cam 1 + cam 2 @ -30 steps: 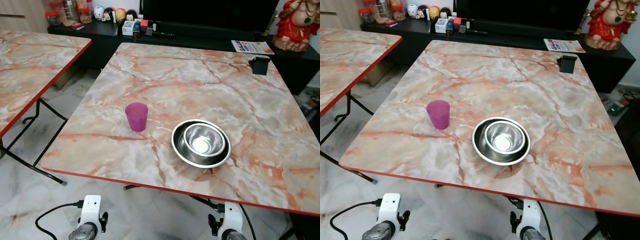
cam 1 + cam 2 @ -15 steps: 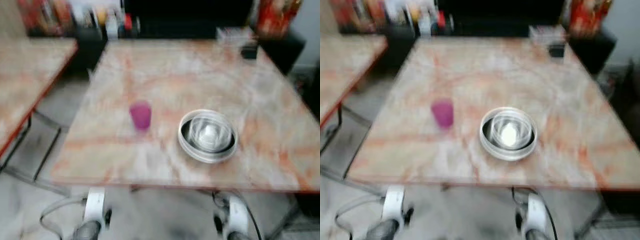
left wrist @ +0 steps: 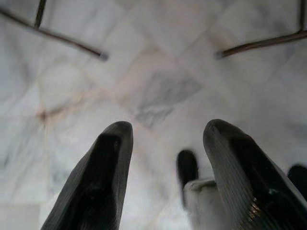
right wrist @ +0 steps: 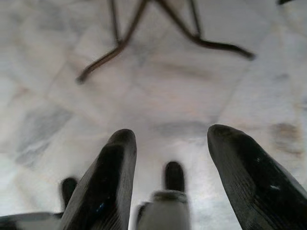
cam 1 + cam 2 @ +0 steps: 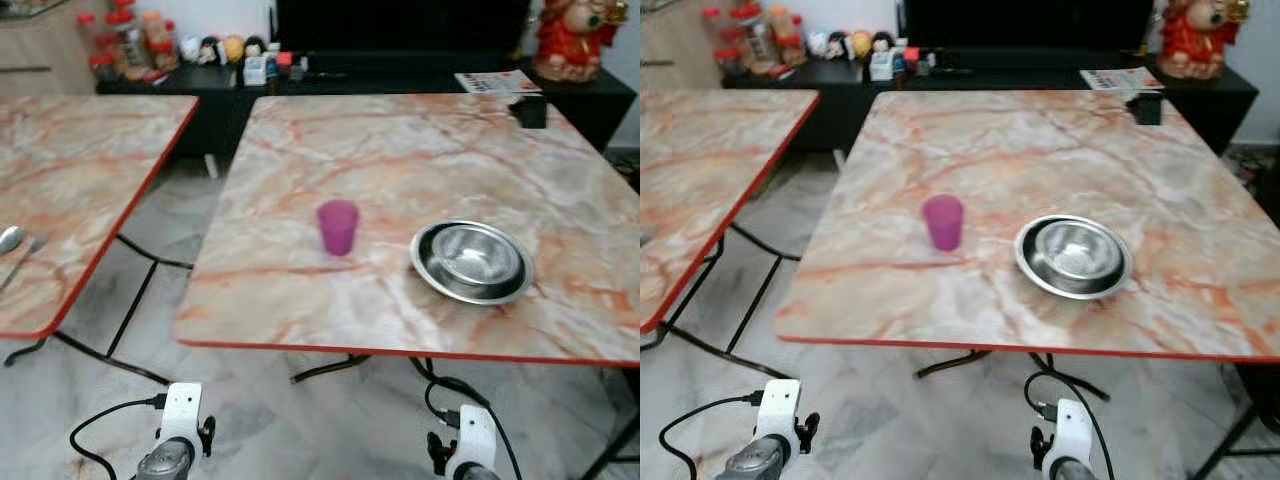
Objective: Setting the table
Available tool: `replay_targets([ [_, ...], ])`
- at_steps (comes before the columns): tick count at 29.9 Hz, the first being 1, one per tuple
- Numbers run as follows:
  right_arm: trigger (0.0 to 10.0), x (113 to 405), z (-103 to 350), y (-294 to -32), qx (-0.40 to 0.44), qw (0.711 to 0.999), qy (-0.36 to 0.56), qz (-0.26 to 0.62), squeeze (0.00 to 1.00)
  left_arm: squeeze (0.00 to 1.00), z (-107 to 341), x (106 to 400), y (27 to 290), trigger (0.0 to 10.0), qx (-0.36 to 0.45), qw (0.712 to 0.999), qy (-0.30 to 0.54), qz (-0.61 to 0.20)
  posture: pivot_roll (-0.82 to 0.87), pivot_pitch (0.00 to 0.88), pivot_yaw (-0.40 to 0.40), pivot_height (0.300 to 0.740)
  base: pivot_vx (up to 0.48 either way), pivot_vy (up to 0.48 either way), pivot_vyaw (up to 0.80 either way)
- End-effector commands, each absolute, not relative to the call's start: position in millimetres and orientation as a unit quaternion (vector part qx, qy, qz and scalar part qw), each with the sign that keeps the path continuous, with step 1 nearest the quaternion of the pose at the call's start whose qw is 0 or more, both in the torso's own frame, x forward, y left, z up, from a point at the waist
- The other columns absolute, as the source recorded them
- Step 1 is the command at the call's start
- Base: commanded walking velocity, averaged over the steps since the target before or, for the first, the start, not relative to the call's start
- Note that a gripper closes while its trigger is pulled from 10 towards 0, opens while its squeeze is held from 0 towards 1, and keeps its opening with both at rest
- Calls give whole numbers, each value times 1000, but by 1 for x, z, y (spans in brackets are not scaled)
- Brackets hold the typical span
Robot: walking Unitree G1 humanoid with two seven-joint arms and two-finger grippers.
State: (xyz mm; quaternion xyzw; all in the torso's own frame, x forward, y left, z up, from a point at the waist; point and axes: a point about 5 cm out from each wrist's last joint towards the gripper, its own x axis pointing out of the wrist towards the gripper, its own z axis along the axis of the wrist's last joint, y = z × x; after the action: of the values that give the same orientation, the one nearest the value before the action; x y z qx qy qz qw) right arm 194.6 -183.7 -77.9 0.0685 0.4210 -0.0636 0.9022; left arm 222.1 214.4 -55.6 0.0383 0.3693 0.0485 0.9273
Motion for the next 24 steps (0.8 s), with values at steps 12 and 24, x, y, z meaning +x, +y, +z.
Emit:
replay_targets([
  [12,10000,199,-76,-178,76,905,416,-56,0,0,-56,219,221,10000,38,923,377,64,44,31,3,740,0,438,-194],
  [24,10000,197,-77,-177,70,904,419,-51,0,0,-55,220,224,10000,39,924,374,69,32,20,9,740,0,468,0],
])
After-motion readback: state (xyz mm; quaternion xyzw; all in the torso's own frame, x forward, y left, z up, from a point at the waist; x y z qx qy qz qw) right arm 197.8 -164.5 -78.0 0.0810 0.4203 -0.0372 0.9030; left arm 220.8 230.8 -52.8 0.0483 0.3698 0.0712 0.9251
